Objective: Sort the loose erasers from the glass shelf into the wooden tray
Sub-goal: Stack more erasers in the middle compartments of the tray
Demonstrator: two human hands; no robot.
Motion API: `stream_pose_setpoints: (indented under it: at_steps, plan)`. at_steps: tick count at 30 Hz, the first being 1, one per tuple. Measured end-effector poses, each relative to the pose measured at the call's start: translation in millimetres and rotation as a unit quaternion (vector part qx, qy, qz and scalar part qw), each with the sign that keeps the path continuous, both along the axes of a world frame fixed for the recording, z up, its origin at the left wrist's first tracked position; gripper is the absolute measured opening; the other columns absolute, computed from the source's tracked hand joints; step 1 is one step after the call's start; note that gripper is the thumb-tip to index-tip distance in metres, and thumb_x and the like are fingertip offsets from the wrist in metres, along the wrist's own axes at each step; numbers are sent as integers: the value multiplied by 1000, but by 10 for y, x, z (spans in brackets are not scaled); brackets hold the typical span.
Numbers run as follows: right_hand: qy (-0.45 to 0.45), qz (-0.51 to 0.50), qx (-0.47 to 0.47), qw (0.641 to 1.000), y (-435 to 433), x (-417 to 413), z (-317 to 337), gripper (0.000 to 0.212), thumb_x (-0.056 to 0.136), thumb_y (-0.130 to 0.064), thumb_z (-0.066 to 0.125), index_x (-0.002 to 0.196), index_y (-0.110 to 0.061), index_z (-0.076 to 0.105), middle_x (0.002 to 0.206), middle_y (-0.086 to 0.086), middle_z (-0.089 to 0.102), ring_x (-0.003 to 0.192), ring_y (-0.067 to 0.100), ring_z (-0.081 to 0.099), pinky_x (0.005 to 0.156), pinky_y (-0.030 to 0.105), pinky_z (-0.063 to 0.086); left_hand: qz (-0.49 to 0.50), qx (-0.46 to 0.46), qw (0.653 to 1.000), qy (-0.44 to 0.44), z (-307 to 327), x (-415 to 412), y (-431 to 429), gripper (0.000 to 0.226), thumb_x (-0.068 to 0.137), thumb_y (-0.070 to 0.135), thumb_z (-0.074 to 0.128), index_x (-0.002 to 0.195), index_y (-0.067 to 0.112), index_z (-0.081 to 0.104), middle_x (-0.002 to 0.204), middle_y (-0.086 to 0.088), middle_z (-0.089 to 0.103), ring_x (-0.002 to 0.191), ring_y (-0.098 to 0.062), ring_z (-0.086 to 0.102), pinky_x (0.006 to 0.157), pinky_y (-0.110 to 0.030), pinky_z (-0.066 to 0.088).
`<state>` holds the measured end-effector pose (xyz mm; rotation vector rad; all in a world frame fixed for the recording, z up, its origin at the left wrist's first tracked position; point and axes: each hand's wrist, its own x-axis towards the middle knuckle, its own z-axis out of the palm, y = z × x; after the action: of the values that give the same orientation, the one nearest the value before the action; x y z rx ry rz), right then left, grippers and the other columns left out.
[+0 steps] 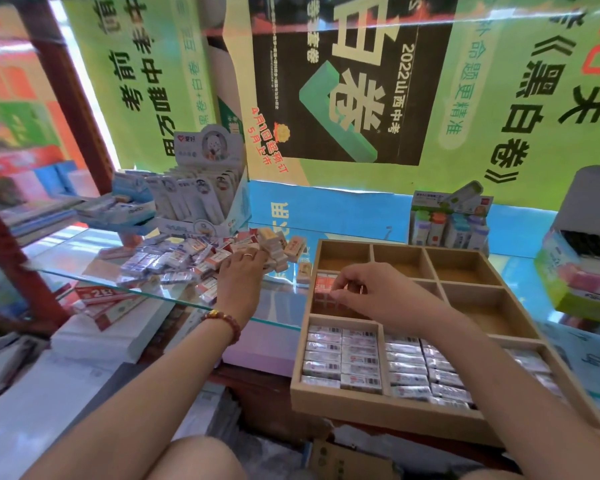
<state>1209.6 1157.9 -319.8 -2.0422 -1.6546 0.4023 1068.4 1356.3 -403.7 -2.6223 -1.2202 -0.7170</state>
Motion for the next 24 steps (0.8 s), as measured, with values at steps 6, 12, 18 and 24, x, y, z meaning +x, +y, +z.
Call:
stream_pose_setpoints:
  at_steps: [6,12,18,24]
  plan:
    - [18,-3,-4,1000,-47,75,-23,14,92,-39,56,95,-29,66,84,-11,66,76,9,61,74,34,54,-55,-6,998,-31,39,20,-100,21,86,-1,55,104,9,58,103,-12,66,102,-32,56,71,-38,48]
    - [34,-9,17,999,-76,109,19,8,93,-33,57,92,-29,63,78,-11,61,67,2,54,61,18,43,-100,-86,988,-82,64,217,-195,41,92,-2,46,128,15,43,121,-14,59,102,-28,61,76,-33,51]
    - [45,-12,25,999,-91,96,36,8,93,-32,57,91,-28,64,75,-11,60,65,1,52,61,16,40,-116,-190,973,58,-62,494,-295,57,92,23,56,142,21,29,146,-11,30,135,-32,29,107,-45,31]
    - [50,-20,24,998,-121,128,38,9,93,-34,57,92,-29,64,77,-10,61,67,4,53,62,18,41,-130,-219,966,-42,-16,464,-256,28,92,17,56,119,15,49,120,-12,58,107,-27,56,89,-38,48]
